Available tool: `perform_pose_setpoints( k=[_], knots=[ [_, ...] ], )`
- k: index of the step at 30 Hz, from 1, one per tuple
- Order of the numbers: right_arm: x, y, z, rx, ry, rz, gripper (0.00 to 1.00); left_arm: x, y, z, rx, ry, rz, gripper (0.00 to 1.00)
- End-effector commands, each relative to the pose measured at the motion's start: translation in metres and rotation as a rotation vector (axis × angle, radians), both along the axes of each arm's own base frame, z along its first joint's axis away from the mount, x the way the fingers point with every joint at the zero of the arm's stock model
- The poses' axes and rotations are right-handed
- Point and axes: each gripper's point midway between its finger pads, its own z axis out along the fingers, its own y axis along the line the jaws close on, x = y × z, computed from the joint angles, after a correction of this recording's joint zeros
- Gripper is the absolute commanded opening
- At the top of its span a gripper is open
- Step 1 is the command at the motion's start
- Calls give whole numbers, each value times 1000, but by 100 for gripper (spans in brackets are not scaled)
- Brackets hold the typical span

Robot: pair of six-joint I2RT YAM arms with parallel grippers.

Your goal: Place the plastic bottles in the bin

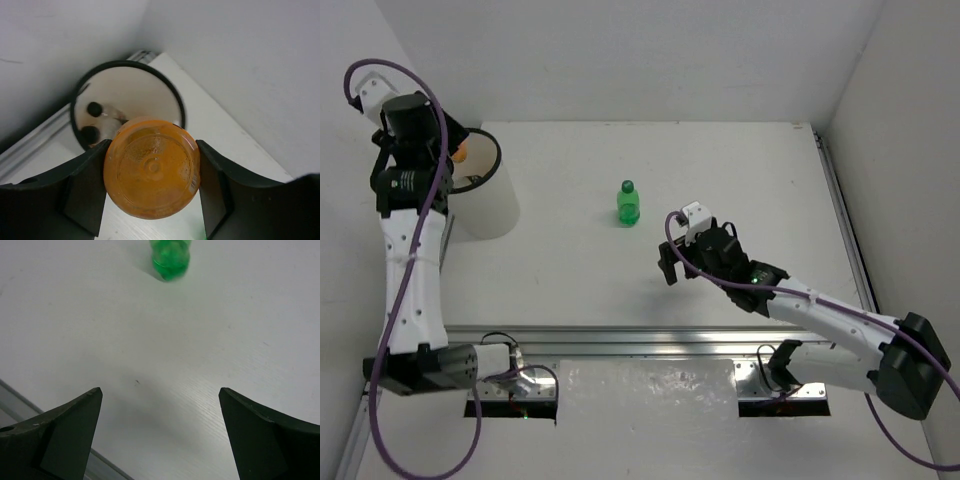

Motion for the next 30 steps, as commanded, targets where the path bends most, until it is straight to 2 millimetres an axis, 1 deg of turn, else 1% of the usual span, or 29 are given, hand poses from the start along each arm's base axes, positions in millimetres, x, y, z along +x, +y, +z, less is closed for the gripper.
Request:
perform_pose_setpoints(
  k=[1,2,3,4,5,6,7,8,9,10,11,12,13,14,15,17,18,19,20,21,22,23,24,25,26,27,28,29,30],
  knots=[
    [9,0,-2,17,92,-55,99,11,54,-44,18,197,150,0],
    [11,3,-3,13,97,-50,99,18,59,-54,1,218,145,6],
    [15,8,-1,19,88,-43,99,26,60,-62,-19,230,127,14],
    [19,14,6,25,67,-22,99,39,62,-72,-30,239,113,45],
    [27,22,7,37,44,-9,99,44,60,-76,-40,241,92,59],
    [33,25,9,43,28,-8,99,47,60,-78,-45,244,88,70],
    [39,33,15,52,6,22,99,50,61,-82,-52,253,90,99],
    [49,43,15,64,-19,39,99,51,60,-81,-54,249,87,100],
    [57,45,14,66,-30,38,99,50,59,-79,-54,247,85,100],
    [69,51,21,79,-53,35,99,46,55,-72,-58,226,69,100],
    [84,55,7,71,-41,26,99,44,51,-74,-63,223,51,100],
    [99,62,15,88,-57,9,99,40,39,-59,-53,167,7,100],
    [109,66,12,83,-57,3,99,38,25,-72,-57,183,-49,100],
    [122,70,11,80,-80,-9,99,37,12,-73,-33,175,-88,100],
    [140,76,1,56,-81,-29,99,29,-10,-75,-1,170,-127,100],
    [162,79,-7,55,-88,-57,99,19,-26,-80,13,179,-168,100],
    [179,84,-15,55,-80,-74,99,7,-32,-73,17,151,-184,100],
    [188,86,-19,59,-78,-85,99,0,-37,-90,13,176,-203,100],
    [204,87,-11,79,-92,-95,99,-12,-38,-78,27,117,-207,100],
    [210,90,-28,74,-63,-96,99,-20,-33,-95,46,149,-184,100],
    [214,94,-33,82,-52,-80,99,-28,-27,-97,63,145,-148,100],
    [223,100,-27,112,-52,-50,98,-38,-22,-89,77,109,-117,100],
    [224,103,-40,110,-24,-34,97,-43,-14,-91,92,112,-66,100],
    [226,109,-38,126,-40,-7,96,-46,-13,-86,90,105,-55,100],
    [227,112,-37,131,-47,3,93,-49,-14,-84,78,101,-52,100],
    [226,116,-37,138,-43,33,86,-48,-19,-78,70,84,-83,100],
    [226,119,-30,156,-72,53,75,-48,-25,-77,64,74,-115,100],
    [219,119,-33,164,-70,72,51,-45,-39,-77,59,51,-204,100],
    [218,121,-13,200,-130,88,45,-43,-48,-79,55,41,-258,100]
  ],
)
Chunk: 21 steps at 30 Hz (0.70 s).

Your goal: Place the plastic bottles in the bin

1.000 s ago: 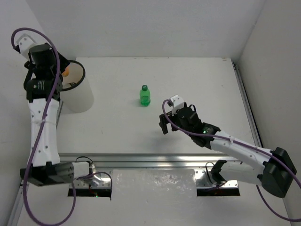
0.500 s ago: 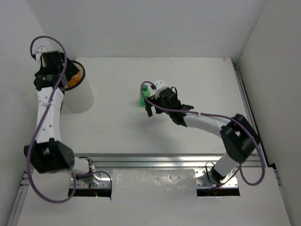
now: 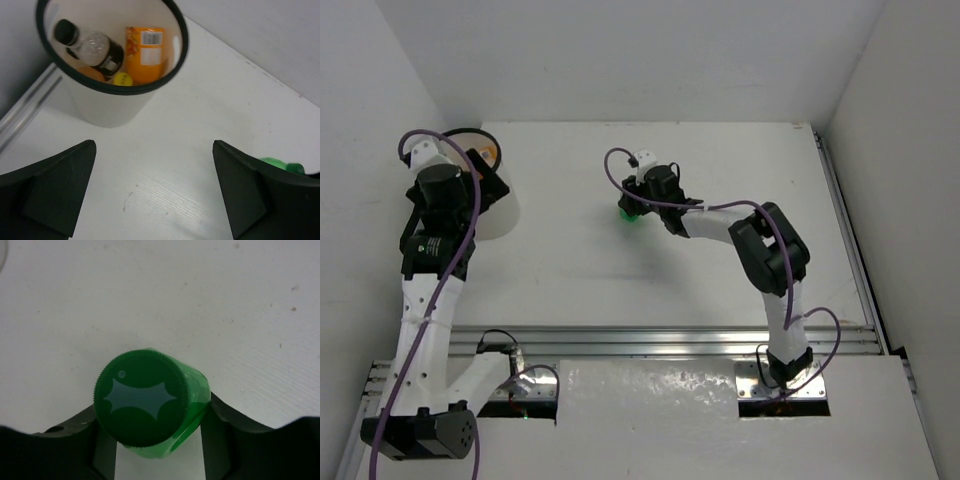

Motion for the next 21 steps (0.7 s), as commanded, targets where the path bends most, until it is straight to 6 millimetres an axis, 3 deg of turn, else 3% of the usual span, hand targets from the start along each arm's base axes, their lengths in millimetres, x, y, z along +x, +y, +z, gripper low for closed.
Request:
perform_pose_setpoints(
  k=[1,2,3,4,5,6,7,8,9,10,11,12,14,15,16,17,19,21],
  knots=[
    [-1,22,63,135,-178,99,40,10,-28,17,-15,-100,-178,100],
    [-2,21,68,131,-190,105,34,13,-39,12,-36,-101,-239,100],
    [-4,20,83,140,-215,111,27,16,-66,-11,-97,-68,-378,100],
    [-10,17,84,134,-208,115,26,23,-81,-15,-120,-91,-462,100],
    [-14,14,90,136,-198,111,25,20,-109,-38,-190,-56,-608,100],
    [-27,6,78,94,-105,115,25,19,-121,-46,-222,-41,-671,100],
    [-31,7,110,114,-92,131,25,19,-141,-56,-252,-22,-753,100],
    [-42,4,110,93,1,158,25,13,-155,-68,-282,7,-825,100],
    [-70,-19,84,19,226,153,26,9,-169,-72,-288,21,-874,100],
    [-92,-15,104,105,304,228,26,2,-188,-76,-298,39,-940,100],
    [-112,-18,109,171,367,288,26,-4,-200,-74,-313,38,-1001,100],
    [-145,-23,124,323,439,407,26,-13,-220,-68,-320,25,-1073,100],
    [-167,-29,143,433,446,497,26,-30,-243,-64,-353,11,-1192,100],
    [-195,-30,143,490,519,575,27,-39,-257,-55,-371,-17,-1256,100],
    [-210,-33,161,523,495,618,27,-47,-267,-57,-390,-18,-1295,100],
    [-221,-33,164,583,500,636,27,-58,-286,-46,-394,-68,-1369,100],
    [-244,-38,190,644,406,728,27,-74,-311,-37,-398,-116,-1462,100],
    [-253,-41,201,668,399,721,27,-82,-325,-28,-419,-154,-1510,100]
  ],
)
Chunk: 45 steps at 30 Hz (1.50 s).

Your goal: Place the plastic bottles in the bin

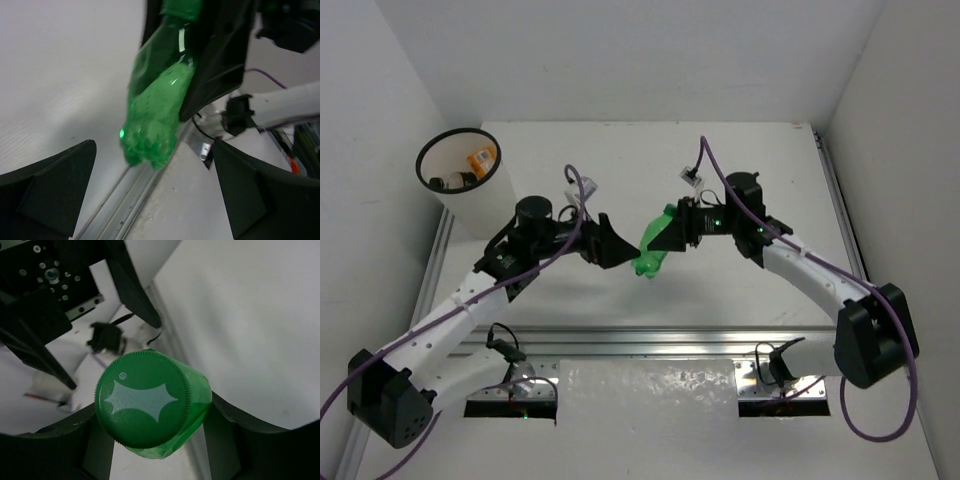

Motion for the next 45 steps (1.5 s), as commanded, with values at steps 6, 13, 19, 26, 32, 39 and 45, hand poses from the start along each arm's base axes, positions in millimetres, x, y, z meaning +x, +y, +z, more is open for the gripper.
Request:
perform_pose_setpoints(
  k=[6,13,19,26,32,39,45],
  knots=[
    [-68,-3,84,263,-98,197,27,-41,-74,39,-169,-110,-264,100],
    [-70,-7,95,255,-142,157,27,-64,-89,38,-176,-89,-361,75],
    [-60,-9,92,248,-131,97,99,-32,-67,54,-104,-121,-100,0],
    [27,-100,32,-143,-67,-606,99,85,108,63,171,29,826,0],
    [14,-126,12,-273,-108,-664,99,119,307,69,280,135,1330,0],
    [8,-121,7,-276,-100,-613,99,154,377,48,335,264,1425,30],
    [7,-117,9,-268,-99,-584,99,169,370,60,308,263,1366,91]
  ],
)
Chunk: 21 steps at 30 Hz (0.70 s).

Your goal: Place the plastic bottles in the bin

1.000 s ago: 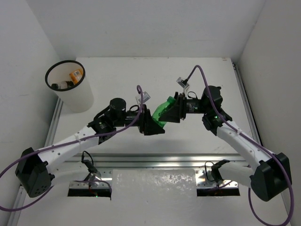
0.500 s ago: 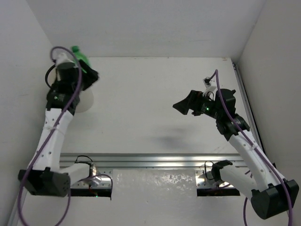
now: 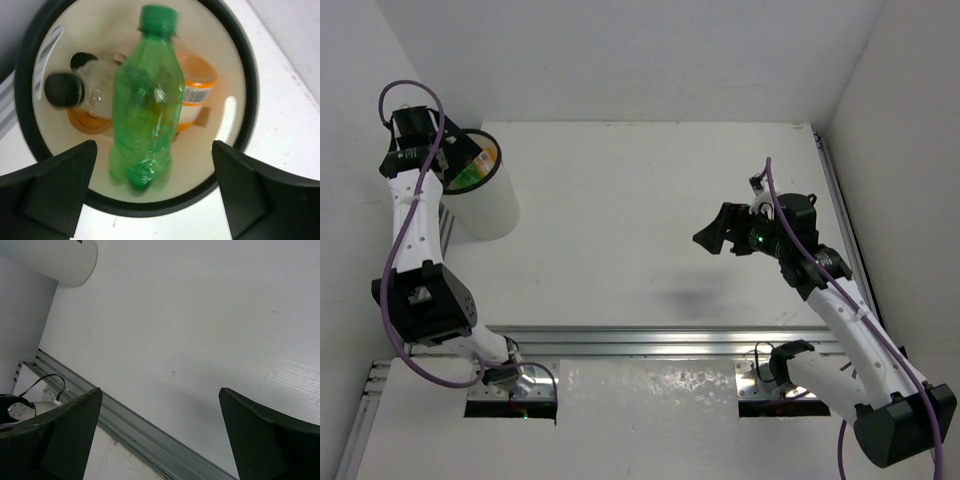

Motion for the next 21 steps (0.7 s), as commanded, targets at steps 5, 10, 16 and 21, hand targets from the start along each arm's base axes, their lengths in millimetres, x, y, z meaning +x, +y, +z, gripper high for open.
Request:
perform_pose_setpoints(
  k=[5,10,16,21],
  knots=[
    [2,4,14,-13,-52,48,99,-13,-19,87,74,-194,-75,100],
    [-4,-17,16,-138,-85,14,99,-56,-65,126,165,-312,-201,100],
    [-30,-67,18,-298,-86,-159,99,-141,-154,107,166,-489,-511,100],
    [-63,-79,20,-274,-197,-180,99,-192,-161,66,198,-505,-535,100]
  ],
)
